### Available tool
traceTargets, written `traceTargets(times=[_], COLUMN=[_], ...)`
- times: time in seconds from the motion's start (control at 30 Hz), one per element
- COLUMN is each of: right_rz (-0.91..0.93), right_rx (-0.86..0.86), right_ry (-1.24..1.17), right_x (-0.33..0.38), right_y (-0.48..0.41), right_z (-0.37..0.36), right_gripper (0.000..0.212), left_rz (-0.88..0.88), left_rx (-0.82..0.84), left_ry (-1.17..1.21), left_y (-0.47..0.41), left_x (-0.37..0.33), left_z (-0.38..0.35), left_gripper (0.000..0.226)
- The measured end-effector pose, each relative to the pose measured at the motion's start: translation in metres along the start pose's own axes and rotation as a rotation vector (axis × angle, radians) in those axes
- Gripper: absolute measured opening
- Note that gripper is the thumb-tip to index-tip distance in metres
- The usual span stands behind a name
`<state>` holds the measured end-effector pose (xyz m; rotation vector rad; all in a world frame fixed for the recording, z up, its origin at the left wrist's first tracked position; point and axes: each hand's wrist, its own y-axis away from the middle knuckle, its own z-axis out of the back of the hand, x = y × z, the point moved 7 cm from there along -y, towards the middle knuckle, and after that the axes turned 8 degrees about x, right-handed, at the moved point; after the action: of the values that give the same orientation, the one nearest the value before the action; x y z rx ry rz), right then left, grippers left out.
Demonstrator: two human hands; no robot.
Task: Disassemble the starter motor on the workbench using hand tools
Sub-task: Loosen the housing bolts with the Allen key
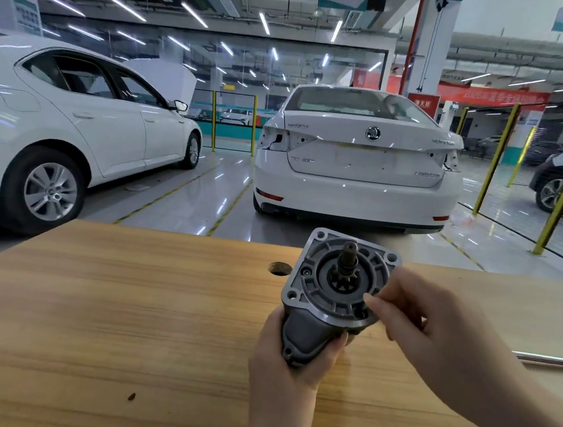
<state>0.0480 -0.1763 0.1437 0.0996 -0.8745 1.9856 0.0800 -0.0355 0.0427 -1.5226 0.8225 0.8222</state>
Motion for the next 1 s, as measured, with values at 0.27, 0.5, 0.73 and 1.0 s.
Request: traceTargets(times=[0.27,0.5,0.73,1.0], right_rz=[0.073,0.146,0.284,0.536], right_rx=[-0.048,-0.021,0.106,0.245], right_ry=[0.129,0.233,0.376,0.445], right_x=[0.004,0.009,0.018,0.015], right_y=[0.002,0.002,0.0,-0.015], right_z=[-0.004,-0.002,-0.007,-0.008], right_gripper=[0.021,0.024,0.023,0.033], left_rz=[-0.025,-0.013,-0.018,-0.02], left_rx=[0.021,0.027,0.038,0.056], left_ry=[0.01,0.026,0.01,0.015], left_y=[-0.001,0.0,-0.001,-0.002], left_x=[-0.005,-0.002,-0.005,-0.003], left_z=[0.001,0.0,0.0,0.002], left_gripper=[0.047,0.047,0.045,0.043])
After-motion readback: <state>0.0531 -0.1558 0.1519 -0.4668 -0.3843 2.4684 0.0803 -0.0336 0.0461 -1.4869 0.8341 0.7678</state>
